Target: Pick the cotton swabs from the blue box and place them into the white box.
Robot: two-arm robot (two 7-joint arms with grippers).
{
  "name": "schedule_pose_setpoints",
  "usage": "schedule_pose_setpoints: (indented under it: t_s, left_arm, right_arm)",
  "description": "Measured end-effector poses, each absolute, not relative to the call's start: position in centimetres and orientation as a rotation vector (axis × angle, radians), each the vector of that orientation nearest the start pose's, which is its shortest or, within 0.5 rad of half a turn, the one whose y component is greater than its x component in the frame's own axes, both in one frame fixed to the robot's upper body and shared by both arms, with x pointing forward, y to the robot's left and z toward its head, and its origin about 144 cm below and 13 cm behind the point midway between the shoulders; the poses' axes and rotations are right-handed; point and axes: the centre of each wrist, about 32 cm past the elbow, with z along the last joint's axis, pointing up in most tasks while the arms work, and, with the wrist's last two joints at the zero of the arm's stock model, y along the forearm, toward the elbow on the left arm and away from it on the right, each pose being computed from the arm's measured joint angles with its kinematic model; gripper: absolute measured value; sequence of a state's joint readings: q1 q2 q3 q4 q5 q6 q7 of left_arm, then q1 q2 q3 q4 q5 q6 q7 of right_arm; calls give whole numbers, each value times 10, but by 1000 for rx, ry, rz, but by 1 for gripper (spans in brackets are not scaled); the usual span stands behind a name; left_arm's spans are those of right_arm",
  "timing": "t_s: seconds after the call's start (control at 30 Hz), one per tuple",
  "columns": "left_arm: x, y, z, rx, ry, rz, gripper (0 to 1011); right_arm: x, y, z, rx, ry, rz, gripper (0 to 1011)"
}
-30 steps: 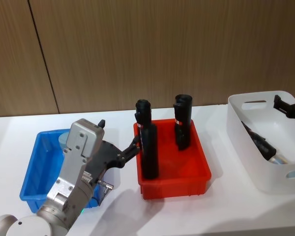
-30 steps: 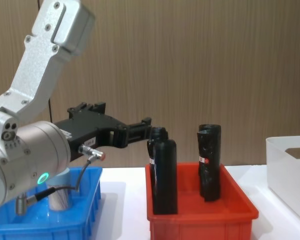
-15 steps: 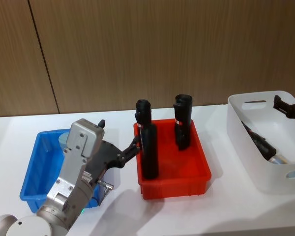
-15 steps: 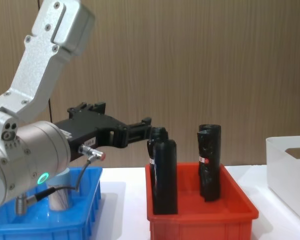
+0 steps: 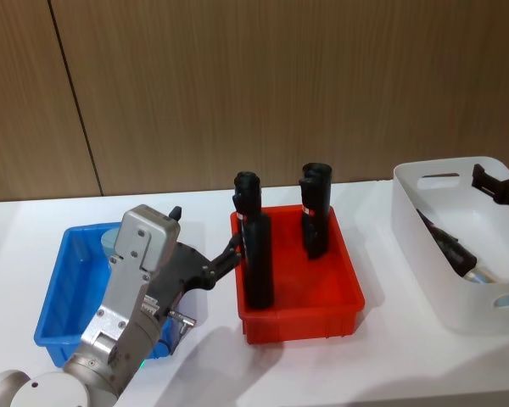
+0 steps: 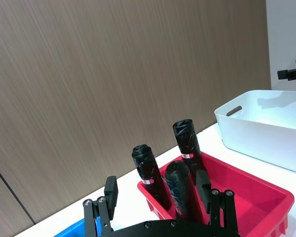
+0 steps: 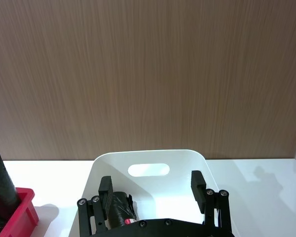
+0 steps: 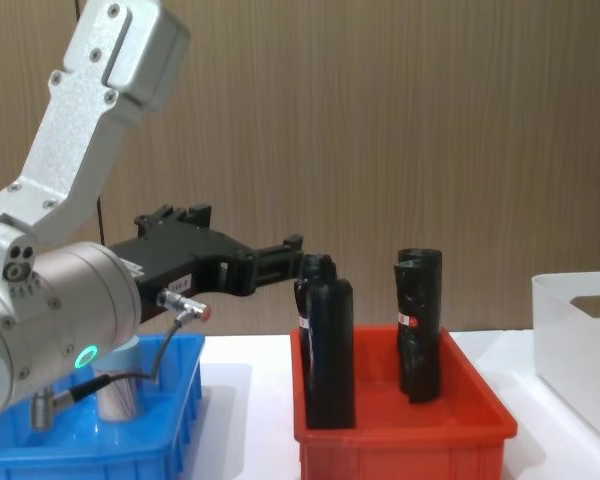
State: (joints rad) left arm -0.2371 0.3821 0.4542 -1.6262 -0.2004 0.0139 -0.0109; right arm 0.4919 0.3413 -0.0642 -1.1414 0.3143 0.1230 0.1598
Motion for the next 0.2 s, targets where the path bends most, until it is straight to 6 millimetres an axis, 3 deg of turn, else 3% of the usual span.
schedule_pose_setpoints:
  t_s: [0.2]
  left_arm:
    - [492,198,1204,61,-268,1124,1004]
  right_arm:
    - [586,-354,1216,-54,38,-1497,1002]
